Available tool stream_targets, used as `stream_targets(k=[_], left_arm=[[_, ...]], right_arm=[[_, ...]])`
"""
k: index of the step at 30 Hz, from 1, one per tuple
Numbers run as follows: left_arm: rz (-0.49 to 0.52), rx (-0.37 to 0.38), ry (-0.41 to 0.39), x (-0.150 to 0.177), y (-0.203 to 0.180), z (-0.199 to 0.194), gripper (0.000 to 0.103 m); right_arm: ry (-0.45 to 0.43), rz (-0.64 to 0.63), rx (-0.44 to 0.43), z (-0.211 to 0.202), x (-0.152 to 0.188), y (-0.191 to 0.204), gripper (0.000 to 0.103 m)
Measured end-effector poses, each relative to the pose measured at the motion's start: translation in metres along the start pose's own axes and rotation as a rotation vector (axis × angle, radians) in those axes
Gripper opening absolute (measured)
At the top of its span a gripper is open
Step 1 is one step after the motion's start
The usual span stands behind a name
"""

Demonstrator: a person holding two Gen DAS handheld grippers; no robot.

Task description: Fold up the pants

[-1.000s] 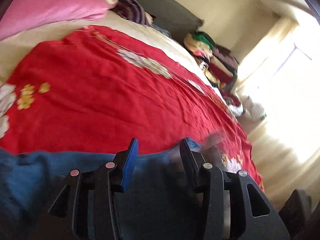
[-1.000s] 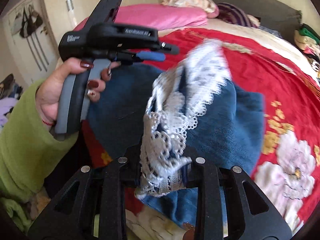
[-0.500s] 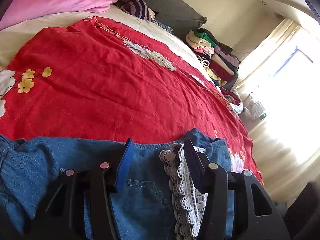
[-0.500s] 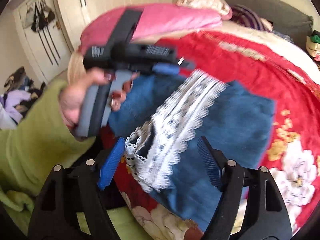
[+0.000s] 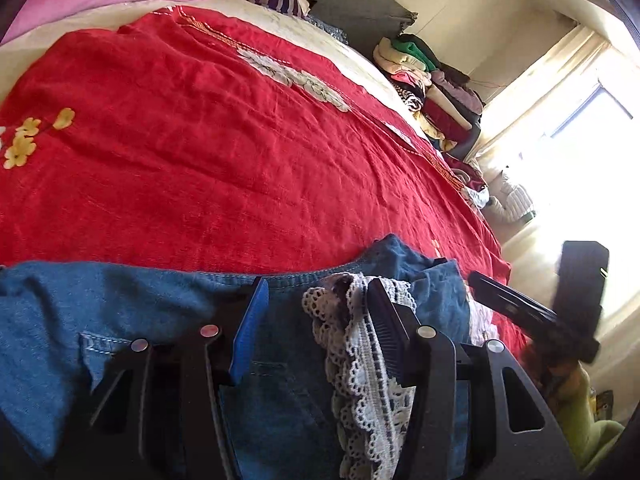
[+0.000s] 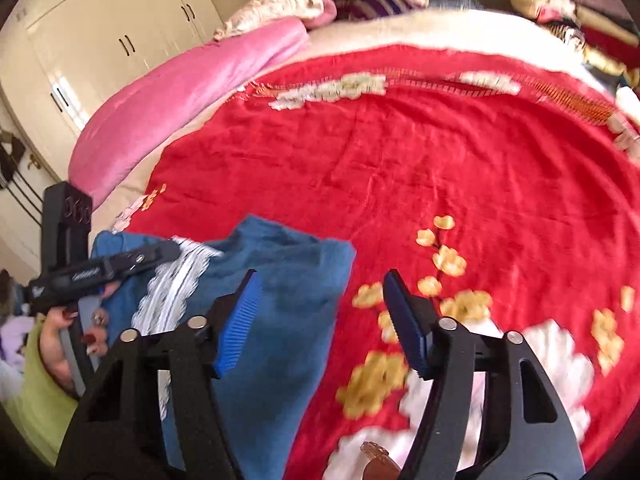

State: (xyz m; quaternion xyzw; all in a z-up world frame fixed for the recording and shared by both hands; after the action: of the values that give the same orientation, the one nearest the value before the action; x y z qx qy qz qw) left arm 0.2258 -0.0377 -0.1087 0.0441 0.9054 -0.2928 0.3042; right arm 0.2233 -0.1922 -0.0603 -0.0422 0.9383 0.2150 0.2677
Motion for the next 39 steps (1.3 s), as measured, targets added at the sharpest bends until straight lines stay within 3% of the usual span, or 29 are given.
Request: stream_targets(k=[3,4,5,6,9,13,17,21,23,27,31,35,37,39], left_arm=[[-0.002,0.039,0.021,0.001,-0.008,0.006,0.048],[-0.005,0.048,0.027,0.002,-0.011,0.008,0.047],[-0.005,0.045,0.031,0.002,-0.013,0.01,0.038],[-0.004,0.034,0.034,0.003,-0.014,0.012,0.031],[-0.003,-0.004,0.021,0.003,-0.016,0.012,0.021],[0.043,-0.004,-0.009,-0.009,-0.033,0.007,0.018],[0.085,-0.024,-0.033,-0.023,-0.041,0.009,0.016],[0.107,-0.069,-0.009,-0.02,-0.033,0.02,0.016],[0.118,-0.085,0.0,-0.016,-0.03,0.023,0.019],[0.125,-0.121,0.005,-0.012,-0.02,0.021,0.03],[0.126,-0.139,-0.024,-0.012,-0.016,0.008,0.041],[0.129,-0.172,-0.064,-0.009,-0.015,-0.013,0.05],[0.151,-0.196,-0.084,-0.008,-0.018,-0.025,0.052],[0.175,-0.235,-0.093,-0.005,-0.021,-0.037,0.061]], right_arm=[[0.046,0.042,-0.04,0.019,-0.004,-0.007,0.049],[0.06,0.051,-0.059,0.023,-0.004,-0.009,0.043],[0.07,0.06,-0.075,0.027,-0.004,-0.01,0.037],[0.081,0.064,-0.115,0.03,-0.001,-0.008,0.019],[0.04,0.034,-0.16,0.025,0.001,-0.001,0.007],[-0.053,0.028,-0.165,0.004,-0.007,-0.001,0.006],[-0.079,-0.016,-0.085,0.006,-0.012,-0.005,0.006],[-0.07,-0.055,0.062,0.022,-0.011,-0.016,0.006],[-0.064,-0.072,0.076,0.024,-0.007,-0.018,0.006],[-0.068,-0.097,0.12,0.022,-0.002,-0.021,0.008],[-0.12,-0.092,0.099,0.0,-0.004,-0.016,0.033],[-0.151,-0.111,0.074,-0.024,0.004,-0.006,0.039],[-0.155,-0.128,0.071,-0.034,0.012,-0.001,0.047],[-0.153,-0.145,0.067,-0.041,0.022,0.005,0.055]])
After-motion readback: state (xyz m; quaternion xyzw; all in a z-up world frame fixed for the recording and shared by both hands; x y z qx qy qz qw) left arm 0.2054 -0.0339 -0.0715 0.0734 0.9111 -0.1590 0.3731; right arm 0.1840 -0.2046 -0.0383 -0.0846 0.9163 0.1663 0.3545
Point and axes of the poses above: each gripper's, at about its wrist camera, not at the fingertips, and z roughly the way its jaws point, y to its left, x to its underside, the point moved 7 cm from there along z, roughly the way its jaws point, and after that the axes turned 7 degrees about z, right-handed, at the moved point
